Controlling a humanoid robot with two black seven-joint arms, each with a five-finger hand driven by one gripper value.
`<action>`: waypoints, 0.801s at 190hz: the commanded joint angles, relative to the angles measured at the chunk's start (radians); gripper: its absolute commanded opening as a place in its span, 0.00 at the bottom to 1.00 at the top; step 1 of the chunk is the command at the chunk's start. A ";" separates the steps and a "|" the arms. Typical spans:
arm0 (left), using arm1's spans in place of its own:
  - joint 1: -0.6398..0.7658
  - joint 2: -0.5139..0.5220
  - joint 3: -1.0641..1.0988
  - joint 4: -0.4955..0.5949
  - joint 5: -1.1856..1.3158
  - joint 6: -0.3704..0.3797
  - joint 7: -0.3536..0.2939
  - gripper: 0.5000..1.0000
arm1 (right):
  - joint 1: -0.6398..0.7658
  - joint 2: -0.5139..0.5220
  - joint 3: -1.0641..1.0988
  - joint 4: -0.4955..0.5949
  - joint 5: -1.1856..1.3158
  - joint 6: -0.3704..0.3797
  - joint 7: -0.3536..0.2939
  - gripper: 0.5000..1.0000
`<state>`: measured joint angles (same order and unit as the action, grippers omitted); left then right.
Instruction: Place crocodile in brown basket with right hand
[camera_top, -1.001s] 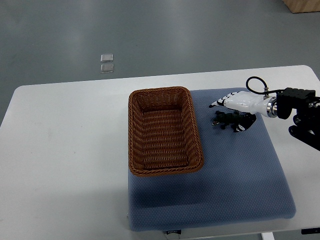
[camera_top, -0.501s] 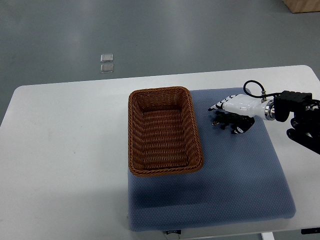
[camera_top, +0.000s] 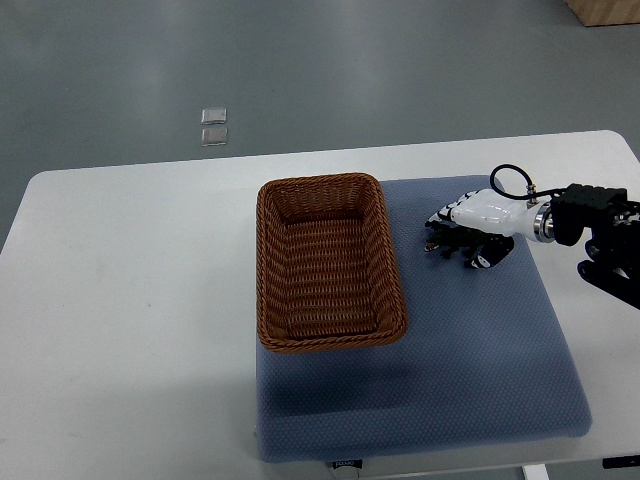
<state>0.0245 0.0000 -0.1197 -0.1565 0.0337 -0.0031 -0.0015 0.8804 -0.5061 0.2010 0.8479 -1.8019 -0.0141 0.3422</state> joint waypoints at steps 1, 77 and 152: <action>0.000 0.000 0.000 0.000 0.000 0.000 0.000 1.00 | 0.000 -0.002 0.000 -0.001 0.000 -0.007 0.000 0.60; 0.000 0.000 0.000 0.000 0.000 0.000 0.000 1.00 | 0.000 -0.005 0.000 -0.004 0.000 -0.032 -0.002 0.01; 0.000 0.000 0.000 0.000 0.000 0.000 0.000 1.00 | 0.035 -0.014 0.023 0.002 0.021 -0.063 0.004 0.00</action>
<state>0.0245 0.0000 -0.1197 -0.1565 0.0337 -0.0031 -0.0015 0.8950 -0.5200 0.2200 0.8434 -1.7869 -0.0656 0.3431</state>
